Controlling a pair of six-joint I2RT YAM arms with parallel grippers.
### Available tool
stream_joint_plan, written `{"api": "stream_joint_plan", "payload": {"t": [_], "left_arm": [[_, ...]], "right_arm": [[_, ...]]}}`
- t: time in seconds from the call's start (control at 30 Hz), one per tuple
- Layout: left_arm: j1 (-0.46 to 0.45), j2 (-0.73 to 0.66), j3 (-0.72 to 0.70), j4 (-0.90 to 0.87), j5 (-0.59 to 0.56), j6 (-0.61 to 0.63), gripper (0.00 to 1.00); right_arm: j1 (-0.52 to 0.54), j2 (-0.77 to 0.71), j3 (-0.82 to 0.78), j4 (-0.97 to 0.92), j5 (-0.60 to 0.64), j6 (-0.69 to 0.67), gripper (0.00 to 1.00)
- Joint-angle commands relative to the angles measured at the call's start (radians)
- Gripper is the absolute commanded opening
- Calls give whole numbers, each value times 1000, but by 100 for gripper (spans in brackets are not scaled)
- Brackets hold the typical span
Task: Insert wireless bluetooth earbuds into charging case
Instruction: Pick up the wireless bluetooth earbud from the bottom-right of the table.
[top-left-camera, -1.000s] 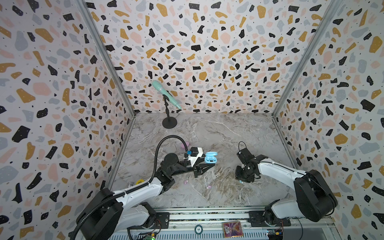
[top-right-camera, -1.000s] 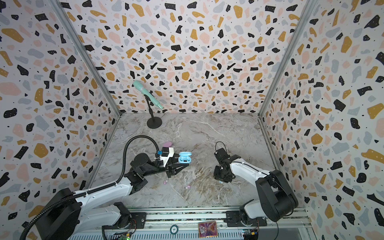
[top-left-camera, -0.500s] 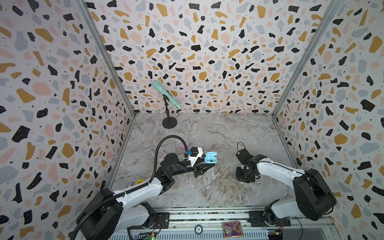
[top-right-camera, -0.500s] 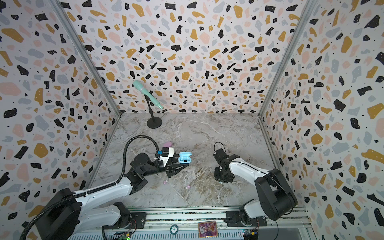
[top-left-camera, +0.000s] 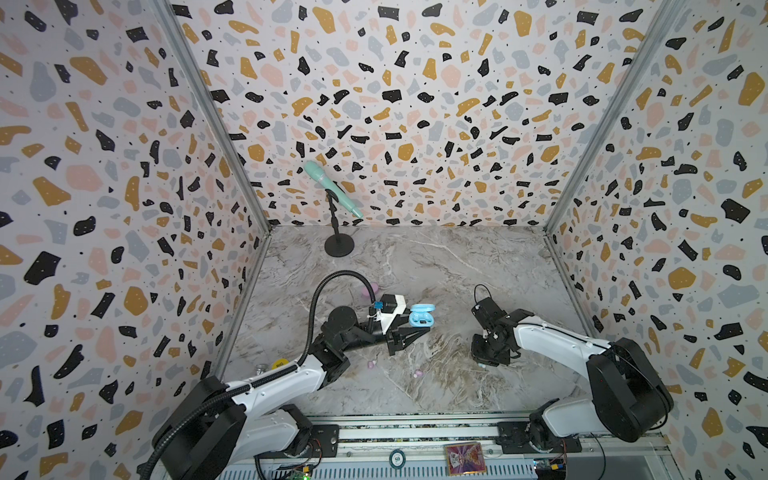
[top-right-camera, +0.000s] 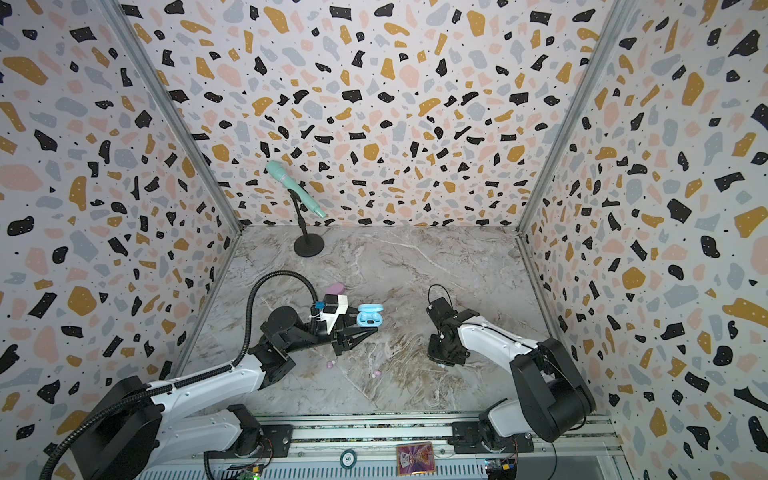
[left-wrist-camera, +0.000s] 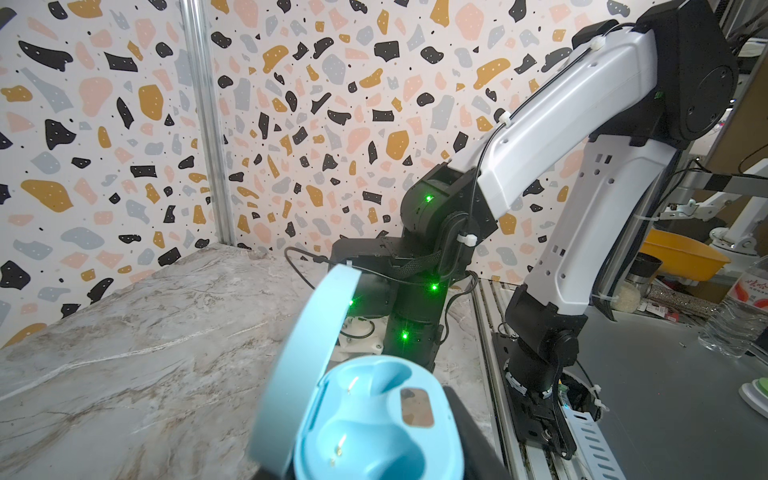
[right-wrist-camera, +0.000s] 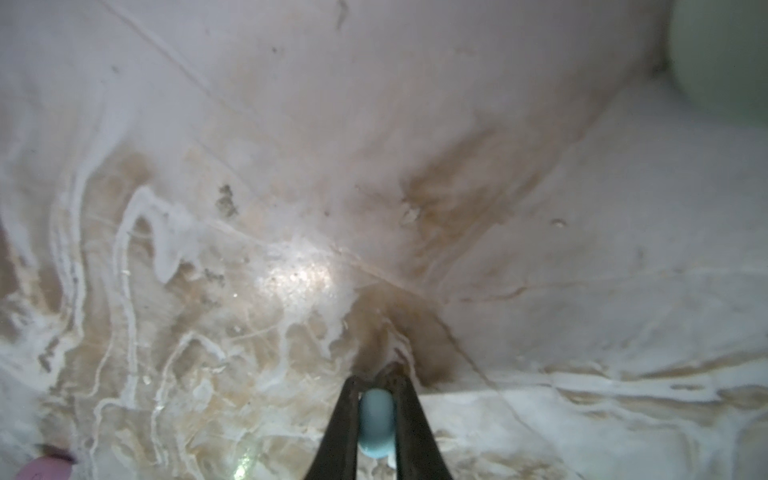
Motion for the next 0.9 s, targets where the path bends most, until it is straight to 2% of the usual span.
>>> {"api": "stream_joint_plan", "payload": {"t": [0.0,0.37,0.7,0.87], "left_arm": [[5,-19,-3,46,-1,9,15],[5,36,32,119,38,-38,15],[6,55,100,63,83,-15,15],[5,68,120,54,94,-8,15]], "right_arm": [[-1,-72,17,-13,-19,-1,5],[-21,-302,110,101,-226,-48,4],[-24,-440,265,119,-428,-131,4],[-25,-492,284,149,-534,-144,3]]}}
